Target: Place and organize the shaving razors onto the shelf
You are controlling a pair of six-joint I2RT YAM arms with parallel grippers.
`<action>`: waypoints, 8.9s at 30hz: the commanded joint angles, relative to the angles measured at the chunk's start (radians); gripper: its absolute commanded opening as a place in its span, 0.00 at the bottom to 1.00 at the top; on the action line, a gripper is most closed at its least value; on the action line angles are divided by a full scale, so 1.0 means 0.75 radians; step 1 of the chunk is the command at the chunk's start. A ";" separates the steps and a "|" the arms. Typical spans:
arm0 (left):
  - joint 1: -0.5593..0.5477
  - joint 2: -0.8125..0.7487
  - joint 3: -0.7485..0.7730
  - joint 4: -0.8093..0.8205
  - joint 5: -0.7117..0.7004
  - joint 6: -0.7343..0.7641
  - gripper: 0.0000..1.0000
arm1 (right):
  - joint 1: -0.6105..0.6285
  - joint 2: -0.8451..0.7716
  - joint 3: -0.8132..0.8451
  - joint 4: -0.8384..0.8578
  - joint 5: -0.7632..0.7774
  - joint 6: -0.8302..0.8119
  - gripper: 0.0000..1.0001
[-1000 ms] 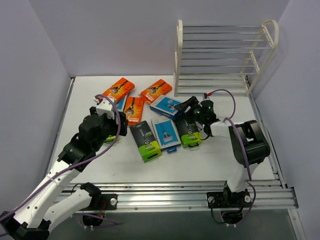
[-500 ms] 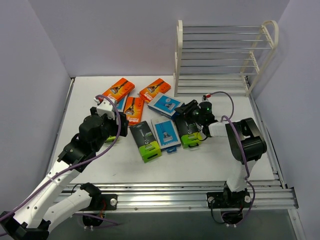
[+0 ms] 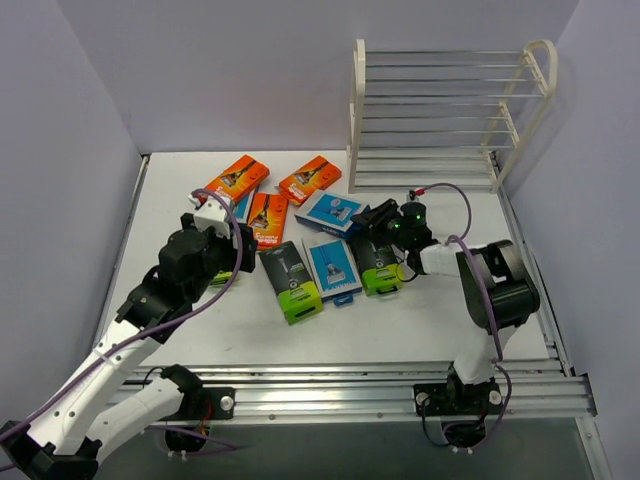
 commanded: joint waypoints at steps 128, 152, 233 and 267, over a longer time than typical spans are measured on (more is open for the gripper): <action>-0.151 0.263 0.021 0.039 -0.029 0.019 0.94 | -0.546 -0.214 0.827 -0.233 1.110 0.222 0.25; -0.151 0.247 0.031 0.020 -0.054 0.039 0.94 | -0.514 -0.162 0.930 -0.239 1.012 0.096 0.76; -0.145 0.325 0.103 -0.084 -0.017 0.064 0.94 | -0.673 -0.085 1.153 -0.464 0.517 0.079 0.23; -0.147 0.390 0.113 -0.105 -0.035 0.070 0.94 | -0.794 -0.052 1.093 -0.417 0.445 0.145 0.00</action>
